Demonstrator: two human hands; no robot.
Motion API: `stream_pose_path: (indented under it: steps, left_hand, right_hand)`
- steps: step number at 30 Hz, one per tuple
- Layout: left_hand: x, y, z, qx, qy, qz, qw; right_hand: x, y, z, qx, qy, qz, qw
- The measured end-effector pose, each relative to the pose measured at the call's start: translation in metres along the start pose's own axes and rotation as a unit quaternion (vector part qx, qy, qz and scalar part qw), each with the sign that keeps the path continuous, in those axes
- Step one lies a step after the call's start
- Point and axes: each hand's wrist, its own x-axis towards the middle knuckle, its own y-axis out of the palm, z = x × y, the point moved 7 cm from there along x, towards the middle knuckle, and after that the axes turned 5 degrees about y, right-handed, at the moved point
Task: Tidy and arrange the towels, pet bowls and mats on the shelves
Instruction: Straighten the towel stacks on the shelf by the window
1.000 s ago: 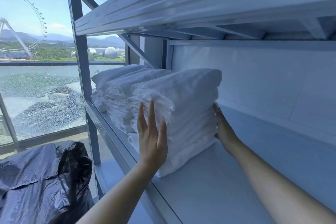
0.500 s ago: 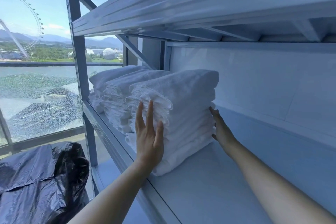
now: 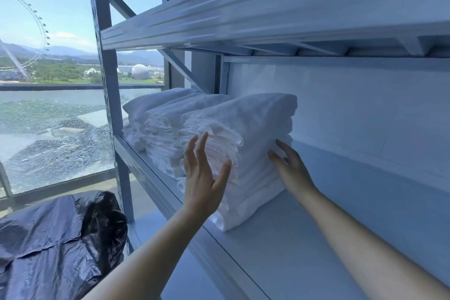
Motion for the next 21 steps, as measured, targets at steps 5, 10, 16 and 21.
stream_pose_path:
  steps: [5, 10, 16, 21]
  left_hand:
    - [-0.003, -0.011, 0.000, 0.026, 0.031, 0.062, 0.997]
    - [-0.007, -0.029, 0.007, 0.011, 0.046, 0.126, 0.991]
    - [-0.012, -0.033, 0.026, 0.003, -0.010, 0.236, 0.972]
    - [-0.031, -0.027, 0.038, -0.024, -0.021, 0.338, 0.941]
  right_hand:
    - [-0.017, 0.021, 0.011, -0.013, -0.001, -0.003, 1.000]
    - [-0.040, 0.042, 0.030, 0.022, 0.003, -0.022, 0.999]
    - [-0.066, 0.060, 0.036, 0.044, 0.011, -0.060, 0.997]
    - [-0.082, 0.071, 0.028, 0.036, 0.030, -0.072, 0.996]
